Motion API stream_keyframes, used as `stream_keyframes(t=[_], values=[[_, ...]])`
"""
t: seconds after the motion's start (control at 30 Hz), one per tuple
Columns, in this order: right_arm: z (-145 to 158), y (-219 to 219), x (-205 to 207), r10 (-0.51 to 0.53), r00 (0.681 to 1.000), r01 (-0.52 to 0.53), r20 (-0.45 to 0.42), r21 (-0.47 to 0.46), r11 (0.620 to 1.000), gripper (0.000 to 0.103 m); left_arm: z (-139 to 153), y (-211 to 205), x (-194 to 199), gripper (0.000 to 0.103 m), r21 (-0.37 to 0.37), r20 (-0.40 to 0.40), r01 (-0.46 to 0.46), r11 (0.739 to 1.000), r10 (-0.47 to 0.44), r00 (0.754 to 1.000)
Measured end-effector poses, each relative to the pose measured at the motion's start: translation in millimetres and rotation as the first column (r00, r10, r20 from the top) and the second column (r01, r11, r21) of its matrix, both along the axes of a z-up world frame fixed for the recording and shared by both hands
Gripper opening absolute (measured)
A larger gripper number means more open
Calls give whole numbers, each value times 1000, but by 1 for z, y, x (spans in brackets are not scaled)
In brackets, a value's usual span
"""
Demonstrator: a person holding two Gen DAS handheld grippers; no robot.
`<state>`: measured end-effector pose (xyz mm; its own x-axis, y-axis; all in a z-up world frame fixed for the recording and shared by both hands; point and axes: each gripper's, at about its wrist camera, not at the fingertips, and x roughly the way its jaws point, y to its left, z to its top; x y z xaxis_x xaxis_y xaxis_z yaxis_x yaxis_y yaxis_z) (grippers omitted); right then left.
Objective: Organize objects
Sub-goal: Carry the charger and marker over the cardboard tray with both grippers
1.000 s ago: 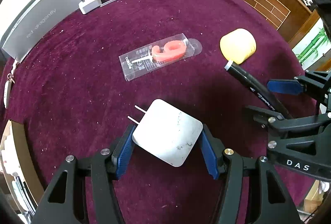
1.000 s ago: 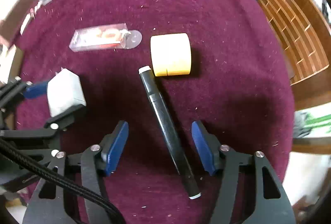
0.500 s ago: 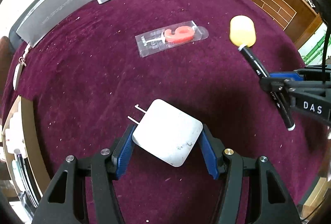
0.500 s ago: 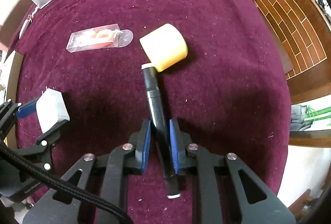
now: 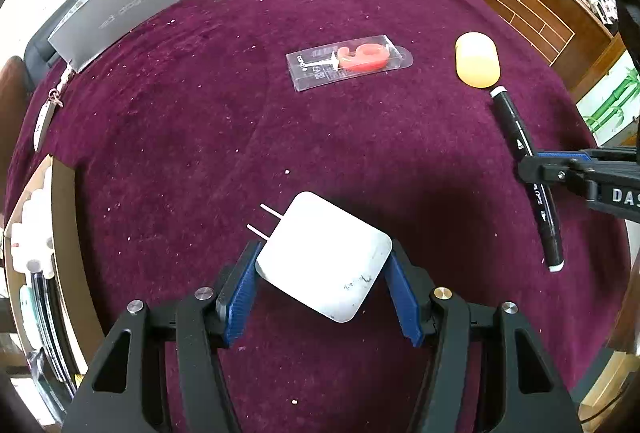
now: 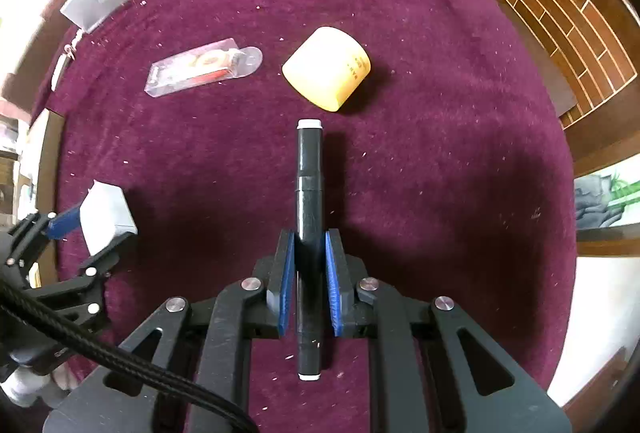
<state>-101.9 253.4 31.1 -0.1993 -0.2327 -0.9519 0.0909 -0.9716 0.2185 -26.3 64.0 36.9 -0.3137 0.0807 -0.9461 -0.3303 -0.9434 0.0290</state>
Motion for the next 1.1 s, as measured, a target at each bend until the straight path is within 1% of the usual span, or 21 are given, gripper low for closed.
stream_keyframes(t=[0.13,0.4,0.77,1.1], values=[[5,-2,5,-17,1000,17,-8,-65,998,13,3,-4,5,54,11,-7,-7,1000,7,1000],[18,-5,13,-39,999,36,-28,-118,992,13,13,-18,15,54,41,-26,-23,999,24,999],[30,-28,24,-26,999,20,-39,-141,990,13,26,-49,30,54,78,-35,-63,995,66,997],[38,-73,29,32,999,-38,-41,-155,987,13,37,-84,42,54,103,-42,-100,990,105,994]])
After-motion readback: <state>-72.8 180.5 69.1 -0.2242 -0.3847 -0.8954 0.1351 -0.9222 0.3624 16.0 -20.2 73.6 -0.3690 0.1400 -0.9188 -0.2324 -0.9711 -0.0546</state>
